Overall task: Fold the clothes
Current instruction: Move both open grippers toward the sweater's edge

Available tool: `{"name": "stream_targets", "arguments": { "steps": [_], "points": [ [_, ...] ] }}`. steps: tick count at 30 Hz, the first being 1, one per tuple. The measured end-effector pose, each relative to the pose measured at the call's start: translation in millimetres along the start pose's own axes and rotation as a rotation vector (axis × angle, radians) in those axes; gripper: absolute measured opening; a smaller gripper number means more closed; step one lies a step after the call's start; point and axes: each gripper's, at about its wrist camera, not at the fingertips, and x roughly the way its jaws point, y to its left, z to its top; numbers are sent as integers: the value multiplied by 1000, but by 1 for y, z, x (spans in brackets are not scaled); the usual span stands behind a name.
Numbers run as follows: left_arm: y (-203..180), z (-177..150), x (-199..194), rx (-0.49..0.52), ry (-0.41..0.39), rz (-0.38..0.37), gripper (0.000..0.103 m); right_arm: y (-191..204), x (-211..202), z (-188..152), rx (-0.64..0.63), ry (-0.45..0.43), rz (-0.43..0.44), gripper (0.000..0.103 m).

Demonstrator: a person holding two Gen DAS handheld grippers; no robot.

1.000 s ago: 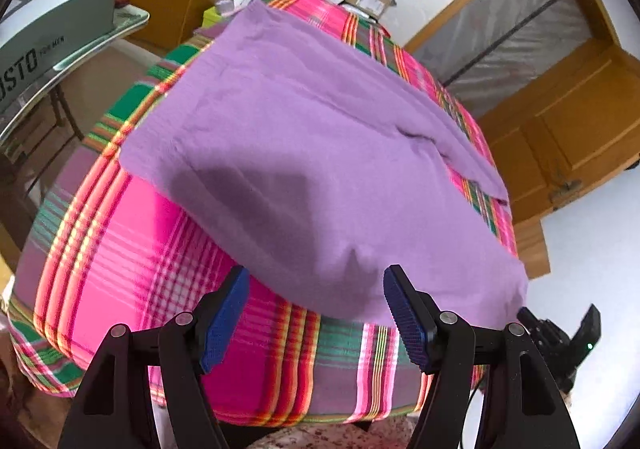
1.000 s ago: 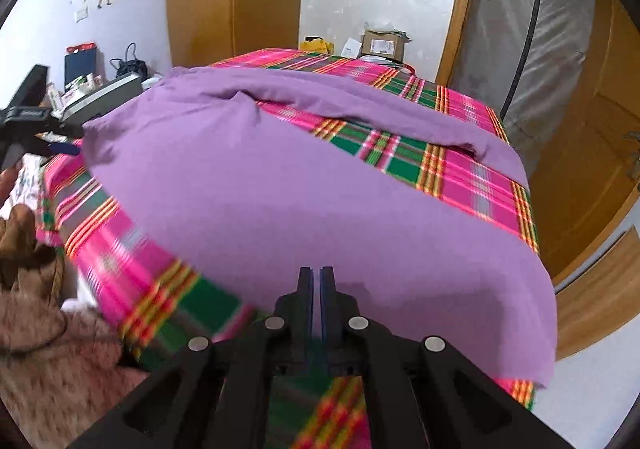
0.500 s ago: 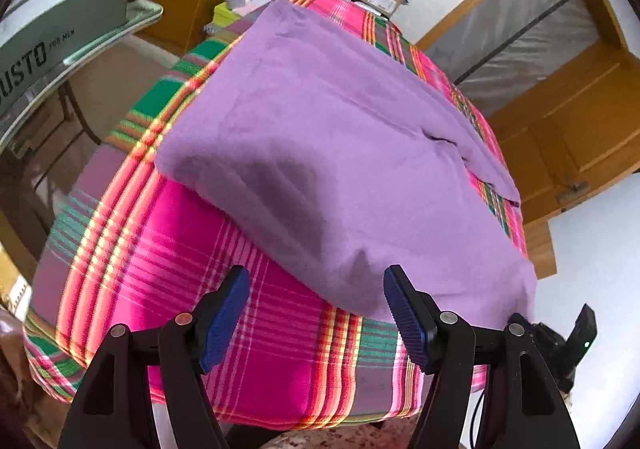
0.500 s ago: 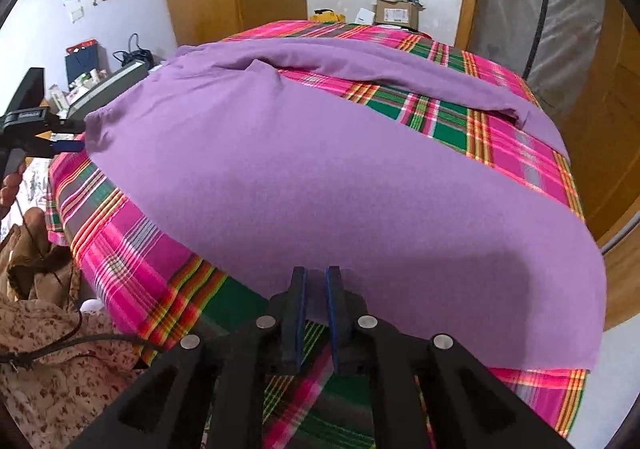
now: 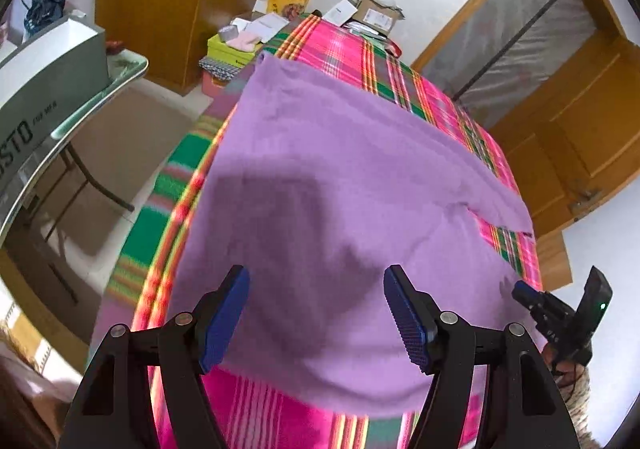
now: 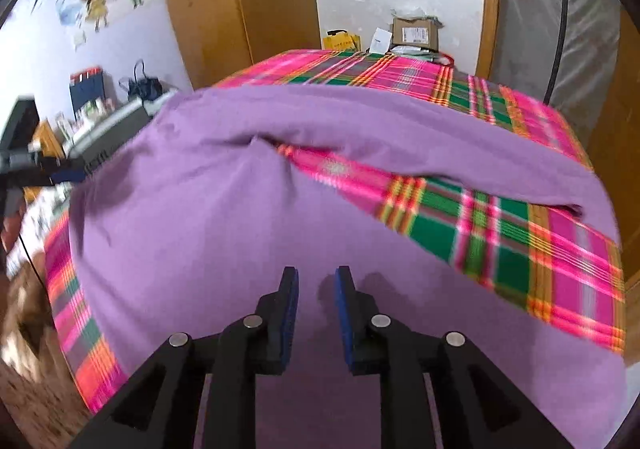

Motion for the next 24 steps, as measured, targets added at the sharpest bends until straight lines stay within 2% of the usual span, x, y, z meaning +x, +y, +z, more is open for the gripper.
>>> {"name": "stream_targets", "arguments": {
  "steps": [2, 6, 12, 16, 19, 23, 24],
  "points": [
    [-6, 11, 11, 28, 12, 1, 72, -1, 13, 14, 7, 4, 19, 19],
    [-12, 33, 27, 49, 17, 15, 72, 0, 31, 41, -19, -15, 6, 19],
    [-6, 78, 37, 67, -28, 80, 72, -22, 44, 79, -10, -57, -29, 21],
    [2, 110, 49, 58, -55, 131, 72, -48, 56, 105, 1, -79, -84, 21],
    [8, 133, 62, 57, -66, 156, 72, -64, 76, 128, -22, -58, -117, 21],
    [20, 155, 81, 11, -65, 164, 72, -67, 101, 149, -86, -48, -130, 22],
    [23, 160, 85, -3, -69, 161, 72, -68, 107, 154, -105, -47, -131, 26]
  ]
}}
